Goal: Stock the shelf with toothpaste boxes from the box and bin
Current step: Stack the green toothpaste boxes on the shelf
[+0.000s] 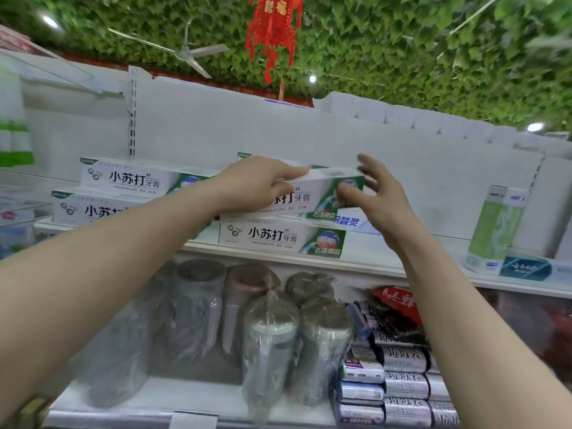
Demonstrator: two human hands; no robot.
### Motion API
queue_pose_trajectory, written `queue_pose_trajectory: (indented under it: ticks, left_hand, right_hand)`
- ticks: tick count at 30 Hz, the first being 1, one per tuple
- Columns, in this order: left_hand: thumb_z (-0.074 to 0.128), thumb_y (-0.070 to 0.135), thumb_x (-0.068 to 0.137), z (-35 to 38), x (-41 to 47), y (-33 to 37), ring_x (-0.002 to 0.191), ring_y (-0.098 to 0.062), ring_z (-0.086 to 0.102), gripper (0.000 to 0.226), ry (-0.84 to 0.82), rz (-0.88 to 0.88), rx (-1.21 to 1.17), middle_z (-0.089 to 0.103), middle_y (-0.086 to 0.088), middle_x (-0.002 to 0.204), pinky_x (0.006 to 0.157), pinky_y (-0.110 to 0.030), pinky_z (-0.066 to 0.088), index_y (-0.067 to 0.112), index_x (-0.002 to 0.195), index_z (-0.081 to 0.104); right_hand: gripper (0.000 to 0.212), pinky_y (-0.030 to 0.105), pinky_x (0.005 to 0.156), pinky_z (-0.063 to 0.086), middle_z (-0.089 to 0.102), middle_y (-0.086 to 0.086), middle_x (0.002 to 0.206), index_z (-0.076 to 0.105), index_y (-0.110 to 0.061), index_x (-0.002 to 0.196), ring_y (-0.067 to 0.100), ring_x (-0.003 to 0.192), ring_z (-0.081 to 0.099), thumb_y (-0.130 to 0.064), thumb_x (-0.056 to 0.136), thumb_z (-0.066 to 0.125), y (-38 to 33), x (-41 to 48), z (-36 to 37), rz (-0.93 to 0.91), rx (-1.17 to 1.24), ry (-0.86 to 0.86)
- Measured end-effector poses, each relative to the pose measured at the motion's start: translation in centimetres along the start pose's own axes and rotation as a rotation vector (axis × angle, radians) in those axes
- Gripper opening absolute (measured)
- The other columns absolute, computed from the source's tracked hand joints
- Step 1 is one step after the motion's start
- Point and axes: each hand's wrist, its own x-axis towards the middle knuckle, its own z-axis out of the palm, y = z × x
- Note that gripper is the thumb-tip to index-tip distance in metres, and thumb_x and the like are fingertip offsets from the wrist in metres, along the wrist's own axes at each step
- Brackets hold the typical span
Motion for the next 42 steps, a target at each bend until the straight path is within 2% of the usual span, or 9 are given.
queue_pose_trajectory:
  ticks: [8,12,15,20,22,25,36,39,42]
  left_hand:
    - [0.052,0.034,0.098,1.9,1.8,-2.2,0.128,-0.013,0.049,0.037,-0.078,0.062,0.080,0.054,0.012,0.139,0.103,-0.041,0.042,0.045,0.133,0.051]
    - [0.055,0.040,0.095,3.1,1.4,-3.1,0.119,-0.012,0.055,0.033,0.063,0.036,0.068,0.061,0.014,0.129,0.098,-0.039,0.046,0.037,0.128,0.059]
    - [0.060,0.045,0.090,4.1,0.2,-4.3,0.117,-0.016,0.053,0.037,0.238,0.030,0.176,0.064,0.011,0.124,0.097,-0.038,0.043,0.032,0.124,0.063]
    - [0.074,0.031,0.080,6.4,-3.7,-6.2,0.122,-0.031,0.047,0.053,0.525,-0.030,0.254,0.059,-0.008,0.126,0.100,-0.047,0.042,0.016,0.128,0.062]
    - [0.077,0.021,0.076,7.0,-4.6,-6.5,0.119,-0.035,0.048,0.059,0.540,-0.041,0.336,0.057,-0.013,0.128,0.096,-0.048,0.045,0.013,0.132,0.059]
    - [0.078,0.012,0.076,7.7,-5.1,-6.6,0.116,-0.038,0.048,0.062,0.539,-0.053,0.318,0.055,-0.015,0.132,0.093,-0.047,0.047,0.013,0.135,0.056]
    - [0.067,0.000,0.082,7.3,-3.3,-5.7,0.109,-0.029,0.055,0.049,0.596,-0.159,0.092,0.055,-0.004,0.126,0.090,-0.037,0.043,0.017,0.128,0.060]
    - [0.065,0.002,0.086,7.4,-2.9,-5.4,0.117,-0.025,0.051,0.059,0.594,-0.257,-0.007,0.046,-0.006,0.136,0.095,-0.035,0.042,0.024,0.139,0.048]
    - [0.060,0.009,0.092,7.2,-2.7,-5.5,0.131,-0.024,0.042,0.070,0.512,-0.379,-0.151,0.040,-0.007,0.147,0.106,-0.033,0.034,0.022,0.152,0.026]
  right_hand:
    - [0.042,0.012,0.065,0.051,0.070,-0.001,0.100,0.060,-0.010,0.125,0.002,0.080,0.067,-0.009,0.085,0.073,3.8,0.4,0.2,0.162,0.096,-0.102]
    - [0.041,0.013,0.062,0.052,0.071,-0.001,0.095,0.061,-0.009,0.126,0.000,0.074,0.068,-0.011,0.087,0.072,5.0,0.6,0.7,0.190,0.149,-0.061]
    - [0.038,0.021,0.068,0.057,0.070,0.002,0.104,0.062,-0.017,0.123,0.008,0.085,0.070,-0.017,0.086,0.073,5.4,0.6,0.9,0.189,0.121,-0.050]
    - [0.032,0.032,0.091,0.048,0.051,-0.005,0.122,0.062,-0.027,0.117,0.013,0.109,0.053,-0.030,0.087,0.072,6.9,-0.9,2.5,-0.138,-0.374,0.213]
    - [0.029,0.031,0.097,0.038,0.050,0.000,0.125,0.063,-0.019,0.118,0.019,0.115,0.046,-0.025,0.090,0.068,7.0,-1.6,3.7,-0.337,-0.547,0.312]
    - [0.027,0.026,0.096,0.032,0.053,0.005,0.125,0.061,-0.012,0.122,0.026,0.113,0.048,-0.017,0.095,0.062,7.6,-1.7,5.1,-0.415,-0.621,0.317]
    - [0.030,0.031,0.084,0.042,0.044,0.002,0.131,0.059,-0.020,0.121,0.026,0.108,0.051,-0.015,0.091,0.063,6.2,0.2,5.0,-0.211,-0.566,0.178]
    - [0.031,0.039,0.082,0.055,0.041,-0.002,0.130,0.057,-0.023,0.119,0.018,0.105,0.055,-0.015,0.091,0.063,5.9,0.3,4.9,-0.109,-0.404,0.151]
    - [0.050,0.036,0.075,0.060,0.048,-0.003,0.127,0.041,-0.023,0.140,0.015,0.095,0.065,-0.017,0.094,0.060,6.1,0.1,5.1,0.041,-0.207,0.120]
